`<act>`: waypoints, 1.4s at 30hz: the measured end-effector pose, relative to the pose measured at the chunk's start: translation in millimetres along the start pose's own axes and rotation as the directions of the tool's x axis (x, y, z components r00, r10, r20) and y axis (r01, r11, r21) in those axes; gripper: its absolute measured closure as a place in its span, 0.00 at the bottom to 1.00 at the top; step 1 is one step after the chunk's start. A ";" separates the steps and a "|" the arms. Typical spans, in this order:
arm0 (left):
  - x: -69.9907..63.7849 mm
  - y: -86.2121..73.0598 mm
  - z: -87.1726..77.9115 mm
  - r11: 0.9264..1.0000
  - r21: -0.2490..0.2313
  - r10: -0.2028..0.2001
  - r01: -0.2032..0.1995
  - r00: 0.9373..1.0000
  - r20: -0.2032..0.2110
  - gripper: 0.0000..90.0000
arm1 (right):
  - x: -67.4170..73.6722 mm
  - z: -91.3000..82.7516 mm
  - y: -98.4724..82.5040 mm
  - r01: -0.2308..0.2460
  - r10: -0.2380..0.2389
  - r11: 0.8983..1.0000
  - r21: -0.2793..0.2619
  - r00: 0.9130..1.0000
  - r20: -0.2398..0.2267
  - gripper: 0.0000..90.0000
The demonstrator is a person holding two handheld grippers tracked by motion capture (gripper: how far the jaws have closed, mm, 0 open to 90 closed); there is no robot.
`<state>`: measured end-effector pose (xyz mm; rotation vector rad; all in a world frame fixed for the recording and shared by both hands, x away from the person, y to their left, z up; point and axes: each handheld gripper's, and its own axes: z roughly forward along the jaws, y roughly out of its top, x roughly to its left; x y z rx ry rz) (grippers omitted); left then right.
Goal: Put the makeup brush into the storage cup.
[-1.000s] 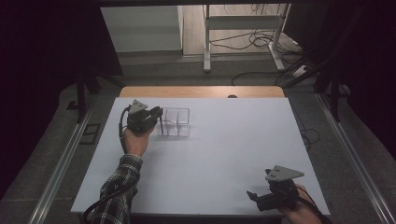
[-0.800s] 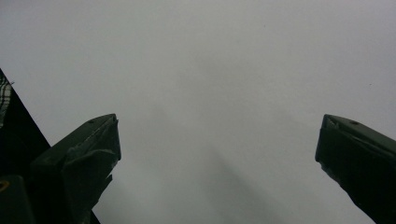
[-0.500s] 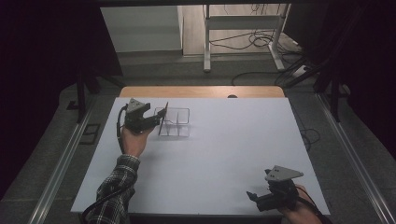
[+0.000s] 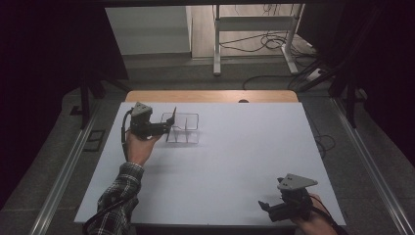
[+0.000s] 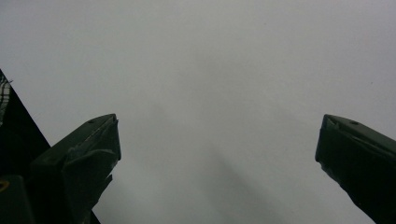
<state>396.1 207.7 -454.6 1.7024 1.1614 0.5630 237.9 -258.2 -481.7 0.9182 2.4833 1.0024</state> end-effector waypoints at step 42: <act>-16.3 -2.1 -29.9 0.999 0.008 0.041 -0.042 0.996 0.074 0.00 | -2.0 -0.9 -0.2 -0.032 0.032 0.999 -0.008 0.999 0.039 0.00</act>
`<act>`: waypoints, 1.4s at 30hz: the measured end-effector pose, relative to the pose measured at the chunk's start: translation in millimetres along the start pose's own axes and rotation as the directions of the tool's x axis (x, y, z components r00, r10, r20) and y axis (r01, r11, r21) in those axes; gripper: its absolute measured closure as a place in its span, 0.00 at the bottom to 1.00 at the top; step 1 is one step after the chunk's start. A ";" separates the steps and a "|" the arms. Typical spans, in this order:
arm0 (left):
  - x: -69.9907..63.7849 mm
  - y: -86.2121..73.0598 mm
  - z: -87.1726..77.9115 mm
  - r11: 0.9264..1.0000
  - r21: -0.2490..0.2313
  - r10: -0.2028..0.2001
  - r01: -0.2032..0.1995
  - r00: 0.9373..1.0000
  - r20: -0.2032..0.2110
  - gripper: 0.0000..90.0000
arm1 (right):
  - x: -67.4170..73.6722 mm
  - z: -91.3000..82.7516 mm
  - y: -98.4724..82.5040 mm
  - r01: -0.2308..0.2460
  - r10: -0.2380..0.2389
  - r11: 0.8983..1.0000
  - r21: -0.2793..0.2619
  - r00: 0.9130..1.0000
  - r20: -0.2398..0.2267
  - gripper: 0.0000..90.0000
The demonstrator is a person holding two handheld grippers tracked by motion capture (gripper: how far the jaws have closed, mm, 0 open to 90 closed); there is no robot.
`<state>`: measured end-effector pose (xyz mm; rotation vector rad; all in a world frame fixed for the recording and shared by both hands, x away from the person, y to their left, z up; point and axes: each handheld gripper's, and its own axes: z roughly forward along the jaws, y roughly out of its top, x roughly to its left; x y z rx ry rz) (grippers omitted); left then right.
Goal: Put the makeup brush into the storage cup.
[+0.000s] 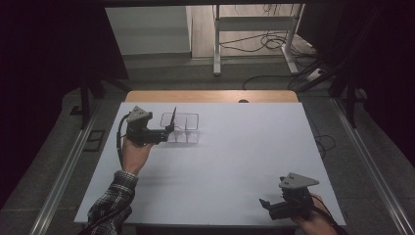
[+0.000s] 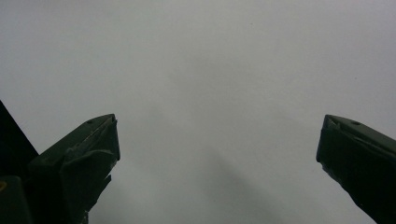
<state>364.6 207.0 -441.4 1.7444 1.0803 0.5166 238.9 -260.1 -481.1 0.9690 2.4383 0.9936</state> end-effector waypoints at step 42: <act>-22.3 -23.1 -34.8 1.000 0.014 0.023 -0.024 0.998 0.059 0.00 | 2.0 0.5 0.2 0.011 -0.011 1.000 0.007 1.000 0.014 0.00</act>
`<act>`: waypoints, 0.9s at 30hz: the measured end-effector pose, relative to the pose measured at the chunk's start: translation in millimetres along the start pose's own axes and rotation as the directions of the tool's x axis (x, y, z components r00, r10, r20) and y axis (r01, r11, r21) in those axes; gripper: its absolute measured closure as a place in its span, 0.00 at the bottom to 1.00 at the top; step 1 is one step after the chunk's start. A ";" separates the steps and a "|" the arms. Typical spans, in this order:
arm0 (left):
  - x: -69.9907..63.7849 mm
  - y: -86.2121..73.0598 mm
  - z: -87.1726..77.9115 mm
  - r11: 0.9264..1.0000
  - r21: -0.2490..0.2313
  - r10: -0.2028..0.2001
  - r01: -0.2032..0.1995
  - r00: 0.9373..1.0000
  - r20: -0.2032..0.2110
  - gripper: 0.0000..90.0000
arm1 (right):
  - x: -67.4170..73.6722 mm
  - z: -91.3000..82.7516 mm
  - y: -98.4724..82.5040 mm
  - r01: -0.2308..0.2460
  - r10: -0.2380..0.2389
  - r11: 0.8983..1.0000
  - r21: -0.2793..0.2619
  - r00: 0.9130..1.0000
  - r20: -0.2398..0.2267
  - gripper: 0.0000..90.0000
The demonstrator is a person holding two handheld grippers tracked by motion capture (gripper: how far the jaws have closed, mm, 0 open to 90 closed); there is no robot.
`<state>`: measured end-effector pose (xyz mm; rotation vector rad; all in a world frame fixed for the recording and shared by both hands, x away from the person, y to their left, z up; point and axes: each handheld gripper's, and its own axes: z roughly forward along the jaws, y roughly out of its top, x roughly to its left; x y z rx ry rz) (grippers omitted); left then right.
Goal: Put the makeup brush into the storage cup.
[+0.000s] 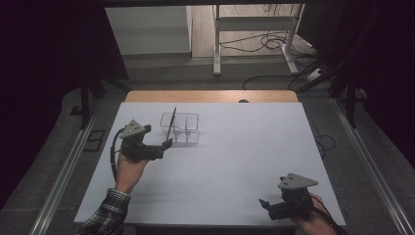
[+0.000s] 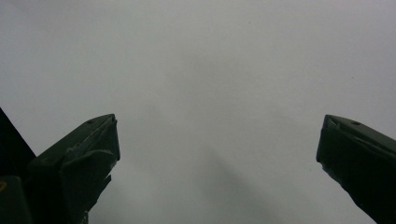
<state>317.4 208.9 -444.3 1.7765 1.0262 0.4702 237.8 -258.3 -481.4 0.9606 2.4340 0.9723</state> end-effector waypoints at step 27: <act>-20.8 -21.7 -30.6 0.999 0.018 0.031 -0.031 1.000 0.002 0.00 | 0.9 0.0 0.1 0.004 -0.004 1.000 0.003 1.000 0.001 0.00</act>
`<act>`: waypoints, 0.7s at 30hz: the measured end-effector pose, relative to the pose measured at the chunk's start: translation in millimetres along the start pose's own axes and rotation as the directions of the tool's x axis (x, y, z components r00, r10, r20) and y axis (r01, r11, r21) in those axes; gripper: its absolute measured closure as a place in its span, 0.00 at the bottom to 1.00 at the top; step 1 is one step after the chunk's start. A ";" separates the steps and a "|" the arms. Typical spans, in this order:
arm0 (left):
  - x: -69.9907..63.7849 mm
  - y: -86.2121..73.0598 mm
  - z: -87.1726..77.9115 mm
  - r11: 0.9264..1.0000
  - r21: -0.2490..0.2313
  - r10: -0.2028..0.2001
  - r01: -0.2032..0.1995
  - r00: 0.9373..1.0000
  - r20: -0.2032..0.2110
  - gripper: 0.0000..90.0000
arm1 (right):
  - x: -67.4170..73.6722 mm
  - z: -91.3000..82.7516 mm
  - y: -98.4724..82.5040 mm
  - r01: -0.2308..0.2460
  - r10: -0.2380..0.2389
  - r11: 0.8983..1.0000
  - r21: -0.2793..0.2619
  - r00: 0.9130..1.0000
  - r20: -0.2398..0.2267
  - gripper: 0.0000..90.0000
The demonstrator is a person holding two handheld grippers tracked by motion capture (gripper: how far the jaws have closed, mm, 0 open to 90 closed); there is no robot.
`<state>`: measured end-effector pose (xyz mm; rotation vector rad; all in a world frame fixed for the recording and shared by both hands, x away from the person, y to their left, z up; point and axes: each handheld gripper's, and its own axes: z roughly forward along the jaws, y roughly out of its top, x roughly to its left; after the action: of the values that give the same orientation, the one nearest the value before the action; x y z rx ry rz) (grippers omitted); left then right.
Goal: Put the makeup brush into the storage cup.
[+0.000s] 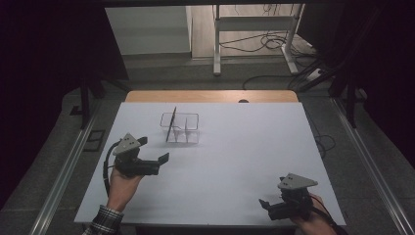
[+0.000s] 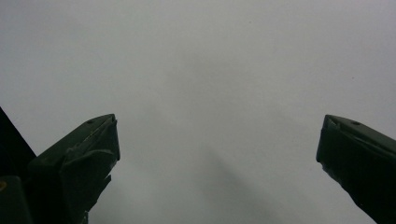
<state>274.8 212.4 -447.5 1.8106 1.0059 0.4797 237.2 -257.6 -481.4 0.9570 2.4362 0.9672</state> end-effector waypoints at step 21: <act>-15.6 -27.7 -28.6 0.999 0.036 -0.002 0.002 1.000 -0.006 0.00 | -0.1 0.2 0.0 -0.001 0.001 1.000 0.001 1.000 0.005 0.00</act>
<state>234.1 221.0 -457.6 1.8413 1.0261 0.4681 237.4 -257.5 -481.5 0.9597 2.4328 0.9632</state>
